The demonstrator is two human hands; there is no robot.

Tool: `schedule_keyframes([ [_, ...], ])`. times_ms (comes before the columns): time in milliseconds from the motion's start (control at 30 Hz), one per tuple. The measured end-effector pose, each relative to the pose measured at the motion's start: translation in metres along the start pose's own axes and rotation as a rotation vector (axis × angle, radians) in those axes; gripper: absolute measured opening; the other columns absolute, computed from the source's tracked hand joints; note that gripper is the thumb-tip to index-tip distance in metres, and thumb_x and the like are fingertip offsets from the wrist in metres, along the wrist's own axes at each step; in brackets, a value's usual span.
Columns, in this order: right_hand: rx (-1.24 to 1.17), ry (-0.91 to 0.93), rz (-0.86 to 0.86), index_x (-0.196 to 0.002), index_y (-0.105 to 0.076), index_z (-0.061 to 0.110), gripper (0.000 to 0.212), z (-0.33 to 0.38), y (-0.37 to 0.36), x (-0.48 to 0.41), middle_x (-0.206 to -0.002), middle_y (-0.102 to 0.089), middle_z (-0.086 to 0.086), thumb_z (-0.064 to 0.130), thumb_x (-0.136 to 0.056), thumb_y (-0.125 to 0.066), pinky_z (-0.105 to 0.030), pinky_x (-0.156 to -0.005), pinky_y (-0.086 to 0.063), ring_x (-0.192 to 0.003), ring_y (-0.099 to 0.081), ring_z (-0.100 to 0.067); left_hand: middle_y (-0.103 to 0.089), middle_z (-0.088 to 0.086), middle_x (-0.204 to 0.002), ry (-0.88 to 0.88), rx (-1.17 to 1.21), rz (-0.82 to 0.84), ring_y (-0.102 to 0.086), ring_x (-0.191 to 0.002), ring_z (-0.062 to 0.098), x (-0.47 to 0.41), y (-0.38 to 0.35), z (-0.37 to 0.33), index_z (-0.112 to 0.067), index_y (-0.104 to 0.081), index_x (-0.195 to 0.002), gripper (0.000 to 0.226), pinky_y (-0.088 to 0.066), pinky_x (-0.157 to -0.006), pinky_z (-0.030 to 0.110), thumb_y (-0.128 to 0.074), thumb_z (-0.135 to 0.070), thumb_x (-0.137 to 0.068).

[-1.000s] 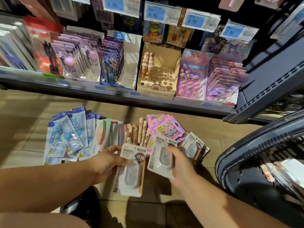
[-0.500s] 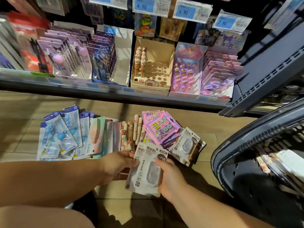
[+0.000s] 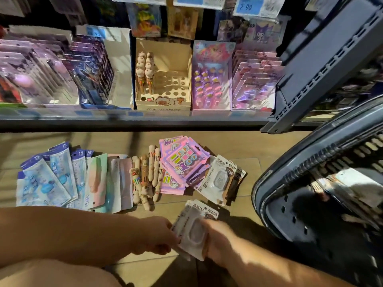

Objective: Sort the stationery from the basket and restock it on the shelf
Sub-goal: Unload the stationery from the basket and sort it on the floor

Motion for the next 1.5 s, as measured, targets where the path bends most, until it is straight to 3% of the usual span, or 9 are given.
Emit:
schedule_keyframes([
  [67, -0.040, -0.005, 0.062, -0.095, -0.060, -0.005, 0.031, 0.005, -0.003, -0.008, -0.075, -0.069, -0.018, 0.012, -0.102, -0.036, -0.039, -0.074, -0.053, -0.074, -0.064, -0.030, -0.063, 0.008, -0.093, -0.018, -0.046, -0.042, -0.058, -0.079, 0.016, -0.005, 0.005, -0.005, -0.013, -0.059, -0.093, 0.010, -0.055, -0.090, 0.033, -0.065, -0.006, -0.090],
  [200, 0.156, 0.033, 0.002, -0.113, -0.063, 0.001, 0.022, 0.027, -0.005, -0.016, -0.098, -0.068, -0.021, 0.012, -0.099, -0.050, -0.049, -0.098, -0.049, -0.093, -0.066, -0.033, -0.063, 0.008, -0.100, -0.029, -0.063, -0.087, -0.061, -0.083, 0.016, -0.009, 0.016, -0.014, -0.016, -0.058, -0.095, 0.015, -0.058, -0.084, 0.030, -0.068, -0.007, -0.088],
  [333, 0.243, 0.189, -0.044, -0.116, -0.055, 0.015, 0.027, 0.042, -0.001, -0.009, -0.108, -0.069, -0.013, 0.014, -0.090, -0.064, -0.049, -0.086, -0.056, -0.096, -0.068, -0.029, -0.064, 0.011, -0.107, -0.035, -0.018, -0.012, -0.063, -0.082, 0.017, -0.010, 0.018, -0.013, -0.013, -0.056, -0.110, 0.038, -0.058, -0.077, 0.026, -0.078, -0.007, -0.079],
  [467, 0.129, 0.302, -0.025, -0.124, -0.044, 0.016, 0.040, 0.055, 0.007, 0.005, -0.110, -0.067, -0.007, 0.011, -0.090, -0.066, -0.033, -0.067, -0.057, -0.091, -0.069, -0.021, -0.064, 0.014, -0.101, -0.145, -0.001, 0.036, -0.062, -0.074, 0.017, -0.005, 0.017, -0.032, -0.009, -0.055, -0.111, 0.038, -0.054, -0.071, 0.025, -0.075, -0.001, -0.080],
  [633, 0.145, 0.395, -0.076, -0.128, -0.046, 0.012, 0.039, 0.081, 0.007, 0.013, -0.113, -0.068, -0.008, 0.008, -0.092, -0.061, -0.046, -0.098, -0.049, -0.103, -0.066, -0.023, -0.062, 0.010, -0.094, -0.232, -0.126, -0.027, -0.058, -0.072, 0.014, 0.004, 0.027, -0.064, -0.011, -0.055, -0.110, 0.031, -0.050, -0.062, 0.022, -0.073, -0.010, -0.084],
  [800, 0.181, 0.482, -0.147, -0.121, -0.048, 0.011, 0.030, 0.113, 0.009, 0.016, -0.102, -0.067, -0.002, 0.019, -0.094, -0.060, -0.017, -0.061, -0.049, -0.085, -0.065, -0.009, -0.062, 0.003, -0.084, -0.233, -0.282, -0.189, -0.055, -0.066, 0.010, 0.009, 0.041, -0.107, -0.018, -0.060, -0.113, 0.027, -0.046, -0.050, 0.020, -0.070, -0.023, -0.089],
  [1033, 0.105, 0.490, -0.472, -0.100, -0.057, 0.013, 0.033, 0.148, 0.034, -0.012, -0.093, -0.066, -0.010, 0.036, -0.079, -0.068, -0.047, -0.083, -0.056, -0.089, -0.066, -0.031, -0.053, -0.003, -0.085, -0.272, -0.429, -0.453, -0.054, -0.066, 0.008, -0.002, 0.030, -0.169, -0.015, -0.051, -0.123, 0.034, -0.046, -0.046, 0.013, -0.064, -0.021, -0.092],
  [1233, 0.541, 0.449, -0.622, -0.142, -0.037, 0.009, 0.059, 0.172, 0.045, -0.011, -0.140, -0.045, -0.016, 0.038, -0.095, -0.055, -0.031, -0.098, -0.040, -0.126, -0.049, -0.032, -0.059, 0.004, -0.119, -0.259, -0.421, -0.586, -0.054, -0.097, 0.019, -0.033, -0.012, -0.146, -0.020, -0.045, -0.128, 0.039, -0.041, -0.075, 0.026, -0.060, -0.028, -0.092],
  [1500, 0.640, 0.470, -0.583, -0.136, -0.033, 0.014, 0.054, 0.173, 0.030, -0.007, -0.132, -0.045, -0.015, 0.037, -0.093, -0.056, -0.029, -0.083, -0.042, -0.114, -0.053, -0.032, -0.056, 0.007, -0.125, -0.326, -0.336, -0.668, -0.056, -0.101, 0.020, -0.035, 0.000, -0.143, -0.016, -0.049, -0.123, 0.032, -0.046, -0.082, 0.029, -0.056, -0.032, -0.096],
])
Point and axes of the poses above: each hand's wrist, its own x-axis away from the middle knuckle, its own y-axis out of the back of the hand, z = x × y, the point moved 9 cm from there along -x, towards the middle knuckle
